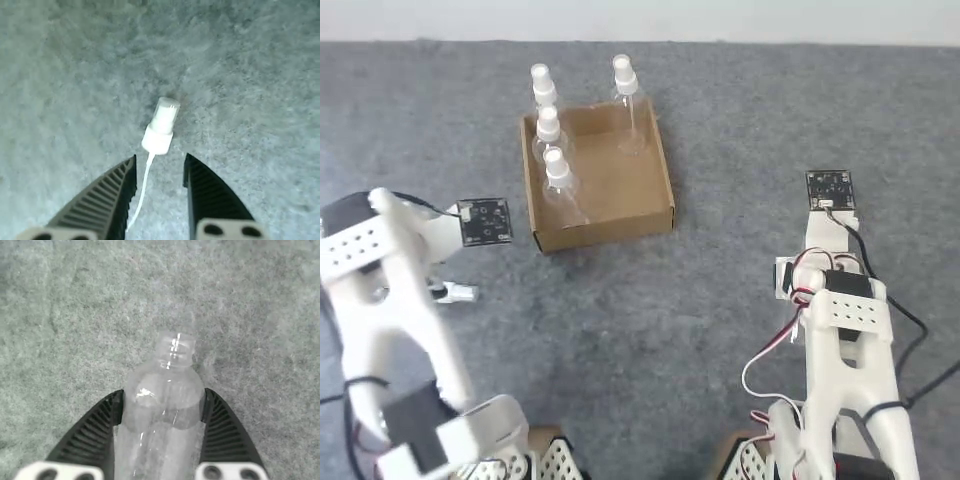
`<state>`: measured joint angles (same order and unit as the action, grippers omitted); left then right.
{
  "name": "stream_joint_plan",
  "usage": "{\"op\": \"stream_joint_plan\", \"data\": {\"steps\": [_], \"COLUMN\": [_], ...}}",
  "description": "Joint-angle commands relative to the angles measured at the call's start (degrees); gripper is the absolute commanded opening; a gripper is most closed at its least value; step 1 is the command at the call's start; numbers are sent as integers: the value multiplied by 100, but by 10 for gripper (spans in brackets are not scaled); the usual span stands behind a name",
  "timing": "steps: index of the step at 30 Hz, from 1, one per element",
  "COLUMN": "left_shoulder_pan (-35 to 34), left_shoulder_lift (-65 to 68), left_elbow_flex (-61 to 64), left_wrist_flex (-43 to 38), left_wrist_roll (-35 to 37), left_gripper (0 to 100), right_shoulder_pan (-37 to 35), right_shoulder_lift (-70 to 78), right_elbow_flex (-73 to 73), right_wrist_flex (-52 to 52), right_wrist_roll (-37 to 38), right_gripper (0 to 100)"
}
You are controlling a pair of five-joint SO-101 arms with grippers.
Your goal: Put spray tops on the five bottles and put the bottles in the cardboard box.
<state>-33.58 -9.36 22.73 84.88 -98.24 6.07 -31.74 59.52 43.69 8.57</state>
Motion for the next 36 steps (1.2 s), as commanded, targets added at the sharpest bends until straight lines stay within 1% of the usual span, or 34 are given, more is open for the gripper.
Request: {"op": "stream_joint_plan", "data": {"steps": [1,13,24,31,36], "left_shoulder_pan": [-26,9,141,132,141], "left_shoulder_lift": [387,1292,1538,1934,2400], "left_elbow_flex": [-233,-233,-233,-242,-242], "left_wrist_flex": [-413,-1292,-976,-1029,-1415], "left_wrist_roll": [-79,-132,-141,-360,-334], "left_gripper": [142,142,142,142,138], "right_shoulder_pan": [-57,-57,-57,-57,-57], "right_shoulder_lift": [-180,-180,-180,-180,-180], "right_elbow_flex": [-26,-26,-26,-26,-26], "right_wrist_flex": [-127,-127,-127,-127,-127], "right_wrist_roll": [0,0,0,0,0], "right_gripper": [65,66,66,66,66]}}
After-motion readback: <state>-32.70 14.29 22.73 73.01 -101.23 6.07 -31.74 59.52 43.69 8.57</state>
